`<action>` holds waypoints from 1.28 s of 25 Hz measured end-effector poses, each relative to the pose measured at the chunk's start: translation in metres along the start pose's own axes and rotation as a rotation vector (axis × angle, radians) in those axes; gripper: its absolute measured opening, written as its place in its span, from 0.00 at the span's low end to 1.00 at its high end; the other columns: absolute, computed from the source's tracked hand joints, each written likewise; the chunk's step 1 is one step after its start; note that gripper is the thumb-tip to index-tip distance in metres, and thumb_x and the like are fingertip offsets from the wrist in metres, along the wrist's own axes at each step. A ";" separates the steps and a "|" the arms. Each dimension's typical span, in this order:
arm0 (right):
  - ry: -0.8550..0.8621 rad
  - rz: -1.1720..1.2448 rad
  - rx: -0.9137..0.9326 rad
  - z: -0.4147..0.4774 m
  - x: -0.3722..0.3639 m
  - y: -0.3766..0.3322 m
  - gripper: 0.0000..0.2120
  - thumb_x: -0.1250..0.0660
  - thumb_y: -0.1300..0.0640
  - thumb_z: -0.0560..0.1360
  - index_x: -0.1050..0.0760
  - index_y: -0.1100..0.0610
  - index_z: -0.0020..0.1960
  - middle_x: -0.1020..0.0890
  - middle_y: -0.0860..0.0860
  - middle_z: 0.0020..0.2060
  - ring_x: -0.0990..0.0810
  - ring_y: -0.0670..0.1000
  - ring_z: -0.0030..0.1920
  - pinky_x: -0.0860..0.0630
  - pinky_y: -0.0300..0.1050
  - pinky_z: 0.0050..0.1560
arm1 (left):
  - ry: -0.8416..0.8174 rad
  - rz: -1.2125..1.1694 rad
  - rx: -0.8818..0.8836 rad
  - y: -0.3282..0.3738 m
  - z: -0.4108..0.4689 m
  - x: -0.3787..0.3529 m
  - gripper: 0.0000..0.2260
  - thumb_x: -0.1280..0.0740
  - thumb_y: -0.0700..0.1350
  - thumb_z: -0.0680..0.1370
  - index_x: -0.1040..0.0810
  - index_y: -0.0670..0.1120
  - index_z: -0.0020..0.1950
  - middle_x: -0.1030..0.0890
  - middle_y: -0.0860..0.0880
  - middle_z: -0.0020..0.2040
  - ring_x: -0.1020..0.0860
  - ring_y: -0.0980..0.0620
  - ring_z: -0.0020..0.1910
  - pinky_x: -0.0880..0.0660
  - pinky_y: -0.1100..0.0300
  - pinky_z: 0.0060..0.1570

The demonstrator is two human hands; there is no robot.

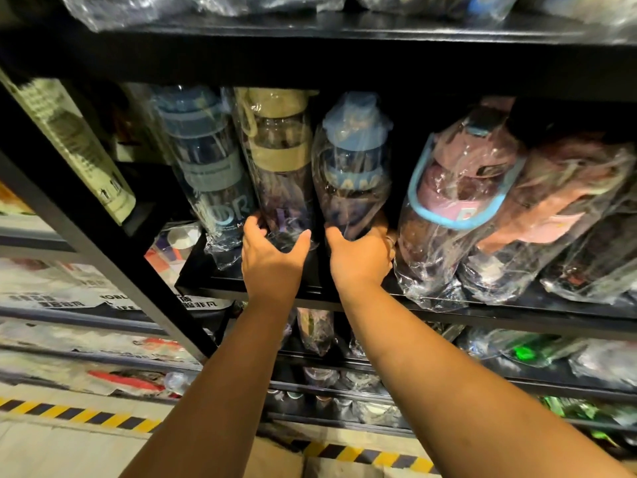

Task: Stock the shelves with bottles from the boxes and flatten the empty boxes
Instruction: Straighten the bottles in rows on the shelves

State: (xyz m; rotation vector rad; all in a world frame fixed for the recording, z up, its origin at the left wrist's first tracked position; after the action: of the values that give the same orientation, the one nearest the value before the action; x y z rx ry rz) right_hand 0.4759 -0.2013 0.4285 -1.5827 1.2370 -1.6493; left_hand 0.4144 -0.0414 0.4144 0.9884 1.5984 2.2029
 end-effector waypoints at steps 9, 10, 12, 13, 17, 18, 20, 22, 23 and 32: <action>-0.016 0.153 0.188 -0.029 0.011 0.009 0.25 0.24 0.46 0.69 0.34 0.53 0.56 0.21 0.53 0.55 0.23 0.57 0.58 0.24 0.54 0.58 | -0.045 0.131 0.069 0.009 0.017 -0.003 0.34 0.25 0.61 0.67 0.33 0.42 0.62 0.26 0.42 0.62 0.30 0.40 0.65 0.30 0.41 0.63; -0.019 0.151 0.205 -0.032 0.014 0.010 0.24 0.24 0.47 0.69 0.35 0.51 0.55 0.22 0.52 0.55 0.23 0.57 0.58 0.24 0.53 0.57 | -0.027 0.166 0.069 0.011 0.018 -0.004 0.32 0.24 0.59 0.68 0.32 0.41 0.61 0.26 0.42 0.62 0.30 0.40 0.65 0.32 0.42 0.65; -0.024 0.167 0.237 -0.036 0.018 0.011 0.25 0.24 0.48 0.69 0.33 0.52 0.58 0.22 0.52 0.55 0.24 0.56 0.58 0.26 0.50 0.57 | 0.007 0.246 0.086 0.016 0.018 -0.006 0.30 0.25 0.57 0.70 0.31 0.40 0.61 0.27 0.42 0.64 0.33 0.40 0.67 0.36 0.44 0.67; -0.031 0.175 0.241 -0.036 0.019 0.011 0.25 0.23 0.48 0.69 0.33 0.52 0.59 0.23 0.51 0.54 0.24 0.55 0.58 0.26 0.48 0.56 | 0.020 0.283 0.101 0.017 0.017 -0.007 0.29 0.26 0.56 0.71 0.31 0.40 0.62 0.27 0.43 0.66 0.34 0.41 0.68 0.37 0.45 0.68; -0.047 0.176 0.226 -0.032 0.021 0.013 0.25 0.23 0.48 0.70 0.32 0.53 0.60 0.24 0.49 0.51 0.23 0.54 0.57 0.27 0.46 0.55 | 0.038 0.356 0.169 0.014 0.021 -0.013 0.24 0.29 0.54 0.74 0.30 0.42 0.64 0.28 0.45 0.68 0.35 0.43 0.70 0.39 0.45 0.69; -0.051 0.176 0.231 -0.032 0.021 0.013 0.25 0.23 0.48 0.70 0.31 0.54 0.60 0.24 0.49 0.52 0.23 0.55 0.57 0.26 0.47 0.56 | 0.040 0.362 0.178 0.013 0.022 -0.012 0.24 0.29 0.54 0.74 0.30 0.43 0.64 0.28 0.46 0.68 0.35 0.44 0.70 0.39 0.46 0.69; -0.056 0.177 0.244 -0.033 0.020 0.013 0.27 0.23 0.48 0.70 0.31 0.56 0.62 0.23 0.51 0.54 0.24 0.55 0.58 0.26 0.50 0.59 | 0.050 0.340 0.165 0.014 0.020 -0.010 0.25 0.27 0.55 0.72 0.29 0.43 0.62 0.28 0.46 0.67 0.34 0.44 0.69 0.39 0.46 0.67; -0.055 0.183 0.252 -0.032 0.019 0.014 0.29 0.24 0.48 0.70 0.32 0.56 0.65 0.22 0.52 0.57 0.24 0.55 0.59 0.26 0.52 0.60 | 0.073 0.284 0.118 0.015 0.014 -0.006 0.28 0.24 0.58 0.69 0.28 0.44 0.59 0.27 0.47 0.64 0.32 0.43 0.66 0.39 0.47 0.64; -0.056 0.186 0.254 -0.032 0.019 0.014 0.30 0.24 0.48 0.70 0.32 0.56 0.65 0.22 0.52 0.57 0.24 0.55 0.60 0.26 0.52 0.61 | 0.081 0.254 0.095 0.014 0.010 -0.003 0.30 0.24 0.60 0.67 0.28 0.44 0.59 0.26 0.48 0.63 0.32 0.44 0.65 0.38 0.47 0.63; -0.073 0.195 0.298 -0.032 0.020 0.013 0.26 0.24 0.48 0.71 0.32 0.54 0.62 0.24 0.48 0.55 0.24 0.54 0.60 0.27 0.49 0.59 | 0.023 0.288 0.000 0.002 -0.009 0.019 0.32 0.28 0.66 0.65 0.28 0.52 0.63 0.25 0.55 0.61 0.29 0.50 0.63 0.35 0.47 0.60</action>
State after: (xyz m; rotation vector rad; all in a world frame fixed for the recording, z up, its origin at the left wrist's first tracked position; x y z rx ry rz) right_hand 0.4396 -0.2162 0.4299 -1.2876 1.0187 -1.5546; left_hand 0.3949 -0.0385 0.4214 1.2673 1.5477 2.4051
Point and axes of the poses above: each hand's wrist, its own z-axis towards the middle knuckle, its own x-axis out of the back of the hand, y = z × x, the point moved 6 cm from there along z, towards the middle knuckle
